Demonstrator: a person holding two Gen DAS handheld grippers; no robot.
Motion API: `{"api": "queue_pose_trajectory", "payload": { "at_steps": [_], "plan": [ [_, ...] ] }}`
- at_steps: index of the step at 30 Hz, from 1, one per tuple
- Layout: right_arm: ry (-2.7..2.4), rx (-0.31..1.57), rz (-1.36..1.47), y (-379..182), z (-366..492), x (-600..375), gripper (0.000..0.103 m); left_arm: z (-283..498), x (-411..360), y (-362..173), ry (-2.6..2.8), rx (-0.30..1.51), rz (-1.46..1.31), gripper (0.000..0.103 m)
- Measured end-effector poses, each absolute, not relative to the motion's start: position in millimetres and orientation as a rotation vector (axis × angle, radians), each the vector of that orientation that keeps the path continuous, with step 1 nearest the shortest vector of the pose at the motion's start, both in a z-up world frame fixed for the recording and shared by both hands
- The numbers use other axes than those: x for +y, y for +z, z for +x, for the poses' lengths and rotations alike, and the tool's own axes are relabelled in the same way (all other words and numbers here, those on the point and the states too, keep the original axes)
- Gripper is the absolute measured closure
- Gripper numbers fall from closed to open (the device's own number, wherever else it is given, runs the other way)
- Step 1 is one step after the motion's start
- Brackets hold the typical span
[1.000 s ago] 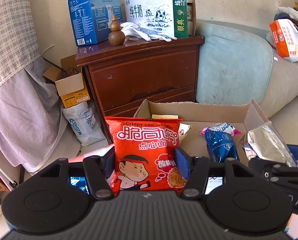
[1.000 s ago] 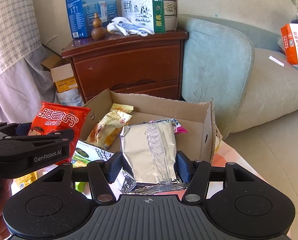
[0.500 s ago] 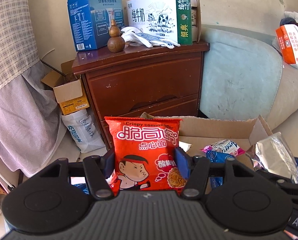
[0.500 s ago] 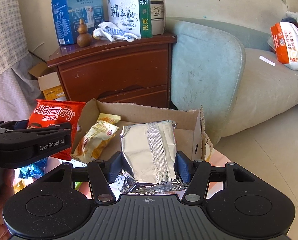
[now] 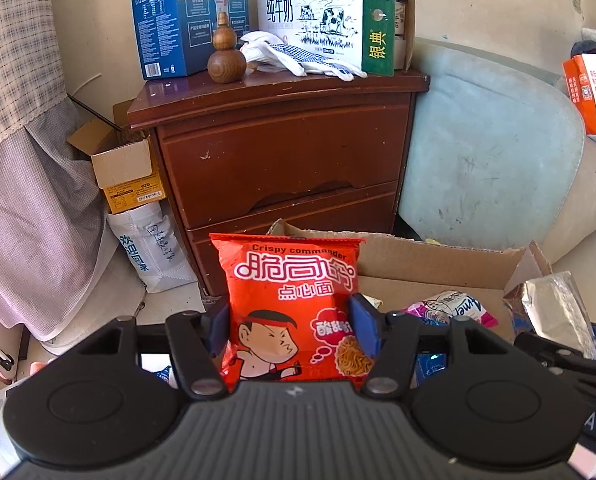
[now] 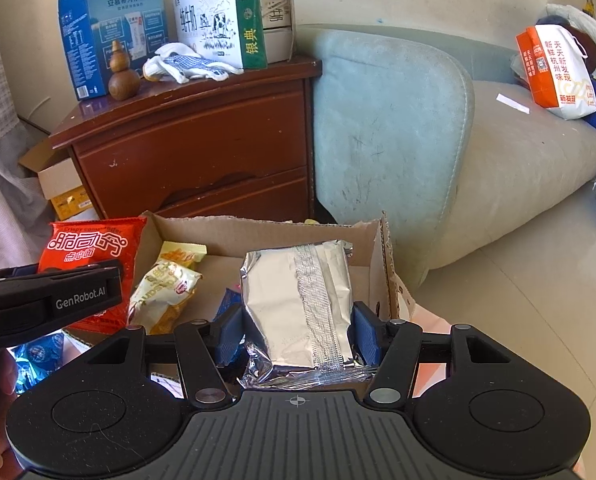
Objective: Organize snacks
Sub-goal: 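Open both tools to drop the bags inside the box, then withdraw both tools from the box toward the remaining bags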
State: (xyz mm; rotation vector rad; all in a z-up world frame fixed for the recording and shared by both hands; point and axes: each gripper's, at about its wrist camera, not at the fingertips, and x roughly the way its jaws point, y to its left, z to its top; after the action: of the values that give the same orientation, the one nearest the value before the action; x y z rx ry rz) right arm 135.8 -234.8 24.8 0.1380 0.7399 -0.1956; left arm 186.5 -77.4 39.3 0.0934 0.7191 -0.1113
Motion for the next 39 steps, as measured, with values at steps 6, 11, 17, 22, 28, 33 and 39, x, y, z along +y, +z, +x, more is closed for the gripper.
{"api": "queue_pose_trajectory", "payload": {
  "at_steps": [6, 11, 17, 22, 28, 33, 39],
  "plan": [
    [-0.210, 0.718, 0.186, 26, 140, -241, 0.030, 181, -80, 41, -0.094, 0.702, 0.116, 0.019],
    [-0.190, 0.721, 0.161, 30, 136, -236, 0.030, 172, -78, 43, -0.107, 0.721, 0.118, 0.019],
    [-0.178, 0.734, 0.142, 32, 131, -235, 0.027, 156, -70, 46, -0.094, 0.730, 0.116, 0.017],
    [-0.162, 0.744, 0.116, 33, 125, -233, 0.026, 142, -62, 46, -0.097, 0.747, 0.121, 0.017],
    [-0.142, 0.777, 0.115, 30, 114, -234, 0.022, 123, -50, 39, -0.100, 0.797, 0.095, 0.016],
    [-0.130, 0.810, 0.154, 26, 98, -241, 0.022, 105, -49, 31, -0.116, 0.833, 0.098, 0.016],
    [-0.145, 0.845, 0.150, 20, 76, -247, 0.022, 75, -57, 17, -0.187, 0.887, 0.084, 0.016]
  ]
}}
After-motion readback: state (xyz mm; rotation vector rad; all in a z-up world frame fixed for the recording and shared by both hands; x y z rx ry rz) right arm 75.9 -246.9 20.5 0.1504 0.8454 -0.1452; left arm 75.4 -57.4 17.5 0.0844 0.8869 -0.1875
